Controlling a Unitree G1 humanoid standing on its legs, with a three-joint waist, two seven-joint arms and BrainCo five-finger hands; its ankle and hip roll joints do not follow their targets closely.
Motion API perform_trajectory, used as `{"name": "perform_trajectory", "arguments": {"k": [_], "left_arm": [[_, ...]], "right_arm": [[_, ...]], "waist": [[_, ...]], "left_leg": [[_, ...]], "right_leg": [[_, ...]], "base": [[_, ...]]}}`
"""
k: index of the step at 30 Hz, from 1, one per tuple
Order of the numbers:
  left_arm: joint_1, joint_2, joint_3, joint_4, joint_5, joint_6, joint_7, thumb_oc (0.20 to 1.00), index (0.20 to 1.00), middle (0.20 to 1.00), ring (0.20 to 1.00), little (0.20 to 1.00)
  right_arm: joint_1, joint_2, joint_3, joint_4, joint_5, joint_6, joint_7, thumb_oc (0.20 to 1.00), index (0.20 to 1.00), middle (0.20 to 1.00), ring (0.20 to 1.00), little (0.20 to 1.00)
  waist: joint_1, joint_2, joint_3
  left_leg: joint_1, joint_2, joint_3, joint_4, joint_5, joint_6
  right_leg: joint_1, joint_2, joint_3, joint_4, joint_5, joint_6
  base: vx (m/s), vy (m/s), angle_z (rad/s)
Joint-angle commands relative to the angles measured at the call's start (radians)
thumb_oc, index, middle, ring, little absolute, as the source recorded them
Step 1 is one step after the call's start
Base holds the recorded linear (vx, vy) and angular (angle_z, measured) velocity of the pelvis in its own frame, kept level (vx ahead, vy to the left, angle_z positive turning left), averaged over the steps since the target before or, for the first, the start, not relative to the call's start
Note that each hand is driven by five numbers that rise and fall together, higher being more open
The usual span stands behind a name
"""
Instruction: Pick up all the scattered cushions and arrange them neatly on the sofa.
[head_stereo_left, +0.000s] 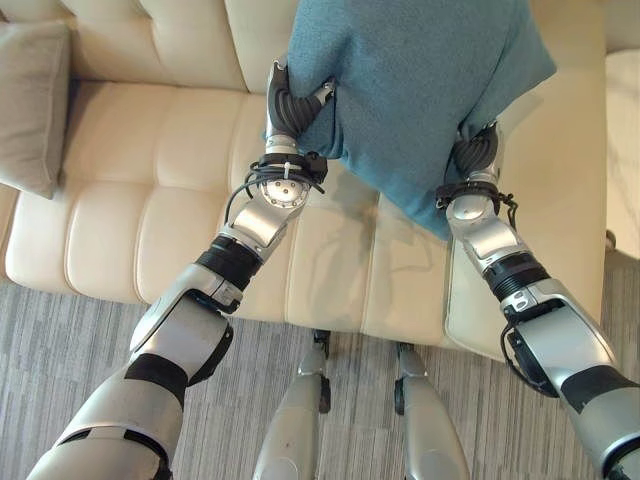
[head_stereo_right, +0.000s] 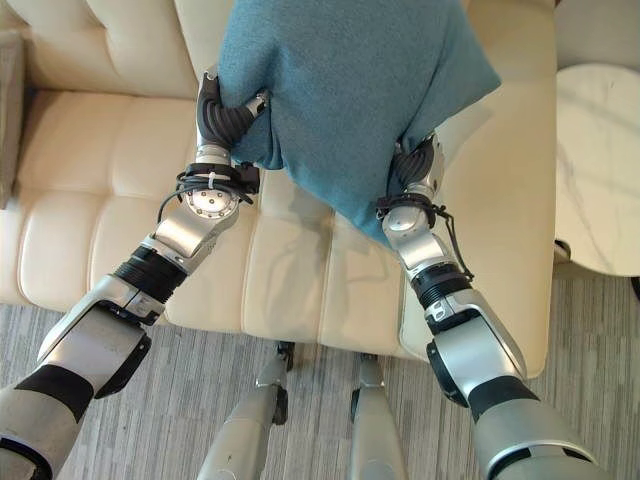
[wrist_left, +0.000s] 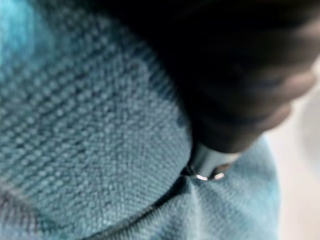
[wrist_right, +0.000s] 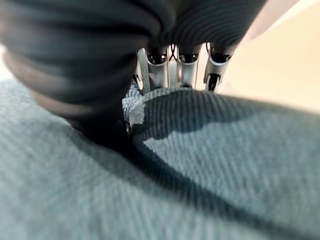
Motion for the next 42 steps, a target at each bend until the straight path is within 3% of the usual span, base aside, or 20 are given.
{"name": "perform_trajectory", "arguments": {"k": [1, 3, 4, 5, 6, 7, 9, 15, 19, 22, 24, 25, 26, 32, 42], "left_arm": [[-0.198, 0.048, 0.017, 0.117, 0.063, -0.059, 0.028, 0.200, 0.200, 0.200, 0.200, 0.200], [-0.220, 0.084, 0.020, 0.271, 0.183, 0.000, 0.143, 0.200, 0.200, 0.200, 0.200, 0.200], [-0.243, 0.123, -0.015, 0.434, 0.277, 0.058, 0.173, 0.238, 0.238, 0.238, 0.238, 0.238], [-0.238, 0.123, -0.014, 0.472, 0.280, 0.071, 0.169, 0.592, 0.592, 0.592, 0.592, 0.592], [-0.238, 0.121, -0.016, 0.503, 0.285, 0.082, 0.171, 0.831, 0.831, 0.831, 0.831, 0.831], [-0.239, 0.121, -0.016, 0.505, 0.285, 0.081, 0.171, 1.000, 1.000, 1.000, 1.000, 1.000], [-0.220, 0.121, -0.022, 0.569, 0.322, 0.114, 0.165, 1.000, 1.000, 1.000, 1.000, 1.000], [-0.121, 0.104, 0.024, 0.597, 0.286, 0.100, 0.100, 1.000, 1.000, 1.000, 1.000, 1.000], [0.169, 0.044, 0.205, 0.447, -0.048, -0.021, -0.114, 1.000, 1.000, 1.000, 1.000, 1.000], [0.369, 0.017, 0.288, 0.343, -0.137, -0.045, -0.209, 1.000, 1.000, 1.000, 1.000, 1.000], [0.422, 0.004, 0.317, 0.333, -0.157, -0.039, -0.226, 1.000, 1.000, 1.000, 1.000, 1.000], [0.544, -0.019, 0.356, 0.289, -0.192, -0.038, -0.288, 1.000, 1.000, 1.000, 1.000, 1.000], [0.599, -0.040, 0.376, 0.293, -0.202, -0.023, -0.307, 1.000, 1.000, 1.000, 1.000, 1.000], [0.853, -0.102, 0.408, 0.310, -0.115, 0.020, -0.410, 1.000, 1.000, 1.000, 1.000, 1.000], [0.956, -0.145, 0.397, 0.407, -0.018, 0.060, -0.447, 1.000, 1.000, 1.000, 1.000, 1.000]], "right_arm": [[-0.227, -0.047, 0.100, 0.026, -0.140, -0.059, -0.075, 0.200, 0.200, 0.200, 0.200, 0.200], [-0.246, -0.081, 0.105, 0.102, -0.176, -0.065, -0.163, 0.200, 0.200, 0.200, 0.200, 0.200], [-0.251, -0.070, 0.112, 0.159, -0.147, -0.097, -0.158, 0.294, 0.294, 0.294, 0.294, 0.294], [-0.250, -0.062, 0.122, 0.180, -0.135, -0.099, -0.145, 0.740, 0.740, 0.740, 0.740, 0.740], [-0.252, -0.055, 0.126, 0.203, -0.122, -0.102, -0.133, 1.000, 1.000, 1.000, 1.000, 1.000], [-0.253, -0.055, 0.127, 0.205, -0.121, -0.103, -0.133, 1.000, 1.000, 1.000, 1.000, 1.000], [-0.230, -0.022, 0.112, 0.244, -0.097, -0.113, -0.133, 1.000, 1.000, 1.000, 1.000, 1.000], [-0.143, 0.019, 0.083, 0.283, -0.072, -0.112, -0.095, 1.000, 1.000, 1.000, 1.000, 1.000], [0.075, 0.069, -0.050, 0.163, 0.083, -0.141, 0.030, 1.000, 1.000, 1.000, 1.000, 1.000], [0.271, 0.103, -0.146, 0.048, 0.227, -0.195, 0.147, 1.000, 1.000, 1.000, 1.000, 1.000], [0.324, 0.105, -0.166, 0.030, 0.240, -0.196, 0.177, 1.000, 1.000, 1.000, 1.000, 1.000], [0.446, 0.119, -0.191, 0.012, 0.320, -0.194, 0.276, 1.000, 1.000, 1.000, 1.000, 1.000], [0.510, 0.129, -0.204, 0.005, 0.332, -0.190, 0.310, 1.000, 1.000, 1.000, 1.000, 1.000], [0.780, 0.162, -0.257, 0.084, 0.331, -0.140, 0.463, 1.000, 1.000, 1.000, 1.000, 1.000], [0.907, 0.164, -0.291, 0.207, 0.208, -0.106, 0.483, 1.000, 1.000, 1.000, 1.000, 1.000]], "waist": [[0.008, -0.024, -0.038], [0.004, -0.027, -0.045], [0.002, -0.032, -0.053], [0.003, -0.034, -0.053], [0.002, -0.035, -0.054], [0.002, -0.036, -0.055], [0.003, -0.031, -0.058], [0.004, -0.026, -0.067], [0.011, -0.019, -0.075], [0.012, -0.022, -0.084], [0.012, -0.025, -0.090], [0.016, -0.035, -0.098], [0.018, -0.041, -0.099], [0.018, -0.060, -0.172], [0.010, -0.061, -0.267]], "left_leg": [[-0.109, 0.003, 0.020, 0.135, -0.153, -0.005], [-0.159, 0.003, 0.019, 0.140, -0.151, -0.003], [-0.193, 0.004, 0.022, 0.142, -0.145, 0.001], [-0.197, 0.004, 0.021, 0.142, -0.144, 0.002], [-0.199, 0.004, 0.022, 0.143, -0.144, 0.003], [-0.200, 0.004, 0.023, 0.143, -0.144, 0.003], [-0.198, 0.002, 0.025, 0.143, -0.142, 0.005], [-0.156, 0.000, 0.031, 0.135, -0.144, 0.003], [-0.047, 0.001, 0.036, 0.101, -0.154, 0.000], [0.018, 0.003, 0.042, 0.082, -0.165, -0.003], [0.034, 0.003, 0.043, 0.076, -0.164, -0.003], [0.084, 0.007, 0.041, 0.060, -0.169, 0.000], [0.116, 0.009, 0.043, 0.050, -0.171, 0.000], [0.282, 0.012, 0.057, -0.062, -0.153, 0.004], [0.446, 0.001, 0.074, -0.118, -0.172, 0.020]], "right_leg": [[-0.096, 0.015, 0.000, 0.137, -0.167, -0.019], [-0.149, 0.018, 0.006, 0.139, -0.158, -0.018], [-0.188, 0.019, 0.012, 0.139, -0.150, -0.018], [-0.194, 0.021, 0.014, 0.140, -0.147, -0.019], [-0.197, 0.021, 0.016, 0.139, -0.145, -0.020], [-0.198, 0.022, 0.016, 0.139, -0.145, -0.020], [-0.196, 0.022, 0.017, 0.133, -0.138, -0.020], [-0.156, 0.022, 0.016, 0.118, -0.139, -0.024], [-0.049, 0.020, 0.003, 0.084, -0.141, -0.028], [0.013, 0.016, -0.004, 0.064, -0.141, -0.029], [0.030, 0.015, -0.006, 0.056, -0.136, -0.029], [0.082, 0.017, -0.014, 0.041, -0.137, -0.028], [0.113, 0.018, -0.018, 0.030, -0.139, -0.028], [0.264, 0.025, -0.051, -0.063, -0.116, -0.010], [0.397, 0.025, -0.061, -0.082, -0.115, 0.006]], "base": [[0.03, -0.018, -0.03], [0.06, -0.034, -0.06], [0.06, -0.038, -0.07], [0.05, -0.038, -0.09], [0.02, -0.025, -0.07], [0.03, -0.018, -0.11], [0.03, -0.014, -0.06], [0.00, -0.001, -0.01], [0.04, 0.007, -0.05], [0.02, 0.014, -0.03], [0.02, 0.002, 0.02], [0.06, 0.000, 0.03], [0.07, 0.015, 0.03], [0.06, 0.047, -0.03], [0.00, 0.098, -0.07]]}}
